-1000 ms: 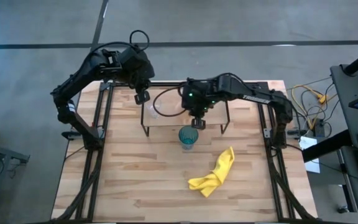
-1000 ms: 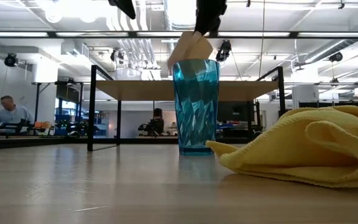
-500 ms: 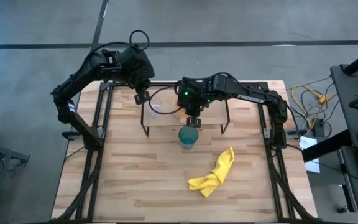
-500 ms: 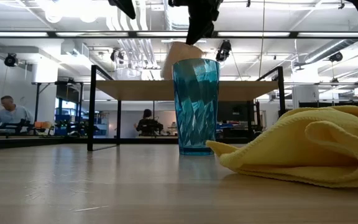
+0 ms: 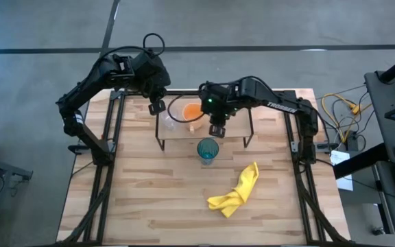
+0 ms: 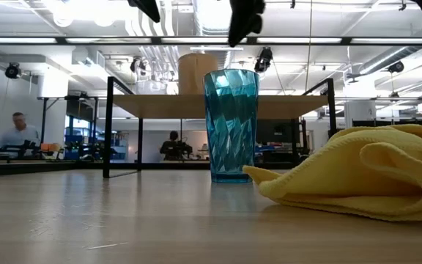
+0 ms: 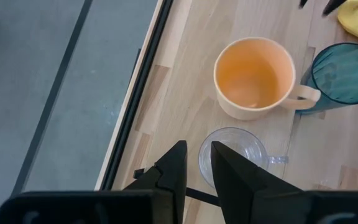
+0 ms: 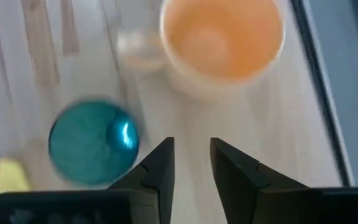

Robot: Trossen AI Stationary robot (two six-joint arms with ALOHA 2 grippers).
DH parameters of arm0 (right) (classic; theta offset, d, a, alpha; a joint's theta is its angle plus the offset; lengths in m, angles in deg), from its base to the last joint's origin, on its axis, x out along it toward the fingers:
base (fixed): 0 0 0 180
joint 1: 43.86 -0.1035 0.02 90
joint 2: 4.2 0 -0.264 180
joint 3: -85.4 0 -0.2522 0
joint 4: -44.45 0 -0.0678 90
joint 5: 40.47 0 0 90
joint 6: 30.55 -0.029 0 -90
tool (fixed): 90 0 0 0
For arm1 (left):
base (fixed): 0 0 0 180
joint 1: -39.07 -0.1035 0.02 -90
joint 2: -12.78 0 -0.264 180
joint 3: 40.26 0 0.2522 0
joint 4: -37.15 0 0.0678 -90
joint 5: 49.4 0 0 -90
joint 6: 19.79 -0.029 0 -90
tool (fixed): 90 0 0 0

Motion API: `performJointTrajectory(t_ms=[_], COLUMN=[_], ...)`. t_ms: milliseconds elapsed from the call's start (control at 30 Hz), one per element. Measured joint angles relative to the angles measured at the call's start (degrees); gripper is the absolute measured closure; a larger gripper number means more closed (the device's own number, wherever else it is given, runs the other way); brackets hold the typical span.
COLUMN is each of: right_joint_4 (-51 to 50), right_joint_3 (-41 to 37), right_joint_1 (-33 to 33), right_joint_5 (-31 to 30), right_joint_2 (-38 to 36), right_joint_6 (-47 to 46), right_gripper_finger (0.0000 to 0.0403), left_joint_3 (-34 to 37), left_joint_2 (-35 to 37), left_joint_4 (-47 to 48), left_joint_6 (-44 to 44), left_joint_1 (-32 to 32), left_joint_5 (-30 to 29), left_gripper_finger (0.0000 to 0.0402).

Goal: Stack small to large cups/mugs on shelf
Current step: Put the yellow mug on the shelf

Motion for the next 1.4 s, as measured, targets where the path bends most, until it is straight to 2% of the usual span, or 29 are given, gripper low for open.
performJointTrajectory(t_ms=[167, 267, 367, 533, 667, 800, 967, 1233, 1400], right_joint_4=[-7.0, -5.7, -0.3, 8.1, 6.5, 4.6, 4.6, 4.6, 4.5], right_joint_3=[0.1, 0.0, 0.0, 0.0, 0.0, 0.0, 0.0, 0.0, 0.0], right_joint_1=[-3.0, -5.1, -6.5, -7.2, -7.1, -7.8, -9.8, -11.4, -11.4], right_joint_5=[1.9, 1.7, 1.3, -6.1, -9.7, -10.8, -13.4, -17.1, -17.2], right_joint_2=[-0.5, -0.5, -0.5, -0.6, -1.3, -3.2, -6.5, -10.2, -10.7], right_joint_6=[-2.3, -1.5, 0.2, 3.3, 1.7, -3.2, -6.7, -9.5, -9.8], right_gripper_finger=[0.031, 0.0313, 0.0316, 0.0324, 0.0342, 0.0384, 0.0394, 0.0394, 0.0394], left_joint_3=[0.0, 0.1, 0.8, 2.3, 4.6, 7.5, 12.6, 20.3, 22.7], left_joint_2=[0.0, 0.0, 0.0, -0.1, -0.1, -0.1, -0.1, -0.2, -0.1], left_joint_4=[0.0, -0.1, -1.3, -5.6, -10.1, -11.0, -12.8, -25.8, -29.7], left_joint_6=[0.0, 0.0, 0.0, 0.0, 0.1, 0.1, 0.1, 1.7, 5.1], left_joint_1=[0.0, 0.0, 0.0, 0.0, 0.0, 0.0, 0.0, 0.0, 0.1], left_joint_5=[0.0, 0.0, 0.0, 0.0, 0.2, 0.6, 1.0, 9.6, 14.1], left_gripper_finger=[0.0343, 0.0343, 0.0343, 0.0343, 0.0352, 0.039, 0.04, 0.0401, 0.0401])
